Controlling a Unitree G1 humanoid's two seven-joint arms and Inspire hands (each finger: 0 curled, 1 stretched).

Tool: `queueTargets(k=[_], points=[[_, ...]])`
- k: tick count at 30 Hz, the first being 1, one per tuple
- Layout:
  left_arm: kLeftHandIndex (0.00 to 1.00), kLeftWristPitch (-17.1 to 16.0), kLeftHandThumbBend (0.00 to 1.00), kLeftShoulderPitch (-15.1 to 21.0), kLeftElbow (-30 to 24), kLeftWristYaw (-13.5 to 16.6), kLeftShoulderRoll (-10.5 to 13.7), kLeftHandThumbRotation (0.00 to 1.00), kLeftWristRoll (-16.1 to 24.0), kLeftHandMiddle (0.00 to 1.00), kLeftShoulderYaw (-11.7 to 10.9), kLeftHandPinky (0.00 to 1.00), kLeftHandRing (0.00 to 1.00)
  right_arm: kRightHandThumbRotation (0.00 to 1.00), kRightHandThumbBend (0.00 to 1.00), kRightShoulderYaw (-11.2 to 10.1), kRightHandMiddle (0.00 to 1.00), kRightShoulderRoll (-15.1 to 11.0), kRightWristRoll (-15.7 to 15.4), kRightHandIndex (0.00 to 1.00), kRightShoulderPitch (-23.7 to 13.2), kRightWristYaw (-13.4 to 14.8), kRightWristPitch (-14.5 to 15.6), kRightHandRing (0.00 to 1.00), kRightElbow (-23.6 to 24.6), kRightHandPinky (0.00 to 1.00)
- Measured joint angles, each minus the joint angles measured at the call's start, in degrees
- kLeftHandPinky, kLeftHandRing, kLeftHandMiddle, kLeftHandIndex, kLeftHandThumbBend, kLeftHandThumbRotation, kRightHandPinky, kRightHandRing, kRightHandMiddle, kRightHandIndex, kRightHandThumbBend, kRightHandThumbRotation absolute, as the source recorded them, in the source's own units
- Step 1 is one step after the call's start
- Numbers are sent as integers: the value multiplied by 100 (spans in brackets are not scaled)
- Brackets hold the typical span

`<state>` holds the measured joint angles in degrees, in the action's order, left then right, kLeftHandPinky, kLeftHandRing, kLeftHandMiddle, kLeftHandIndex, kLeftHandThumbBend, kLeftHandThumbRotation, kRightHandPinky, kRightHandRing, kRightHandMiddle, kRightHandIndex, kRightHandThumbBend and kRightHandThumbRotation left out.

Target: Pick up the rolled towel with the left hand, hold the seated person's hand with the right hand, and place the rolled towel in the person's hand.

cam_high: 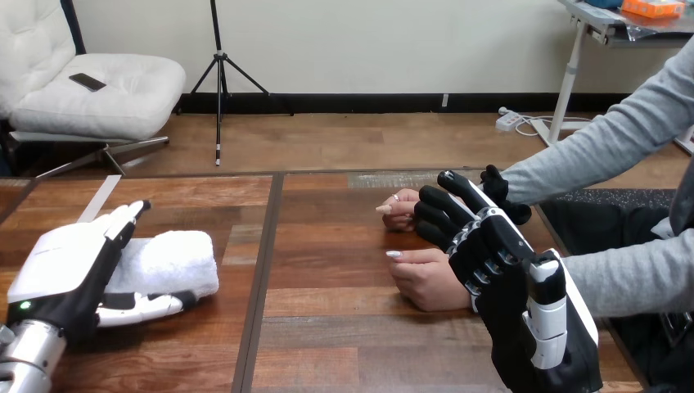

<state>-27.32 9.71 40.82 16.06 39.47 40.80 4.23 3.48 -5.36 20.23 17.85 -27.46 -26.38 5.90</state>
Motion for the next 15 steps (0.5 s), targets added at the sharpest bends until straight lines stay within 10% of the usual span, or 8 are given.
queueTargets(k=[15], points=[[92, 264, 97, 9, -19, -232, 215, 59, 9, 92, 62, 90, 90, 95, 83, -11, 89, -4, 9, 90, 1, -4, 4, 91, 0, 94]])
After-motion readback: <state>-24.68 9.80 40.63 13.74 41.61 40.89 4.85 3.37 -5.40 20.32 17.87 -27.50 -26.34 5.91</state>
